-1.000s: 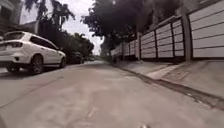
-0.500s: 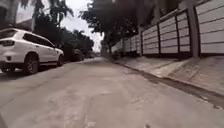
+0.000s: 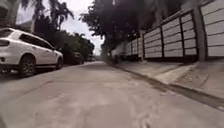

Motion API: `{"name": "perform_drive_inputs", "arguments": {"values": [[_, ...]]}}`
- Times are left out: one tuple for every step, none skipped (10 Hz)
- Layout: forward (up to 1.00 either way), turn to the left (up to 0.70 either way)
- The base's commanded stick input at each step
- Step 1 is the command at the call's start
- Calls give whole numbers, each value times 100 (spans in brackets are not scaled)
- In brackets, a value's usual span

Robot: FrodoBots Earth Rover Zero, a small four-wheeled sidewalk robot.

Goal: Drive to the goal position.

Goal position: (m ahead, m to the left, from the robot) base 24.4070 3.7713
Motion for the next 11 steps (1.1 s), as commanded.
{"name": "perform_drive_inputs", "arguments": {"values": [[70, 0], [70, 0], [70, 0], [70, 0], [70, 0], [70, 0], [70, 0], [70, 0], [70, 0], [70, 0], [70, 0]]}}
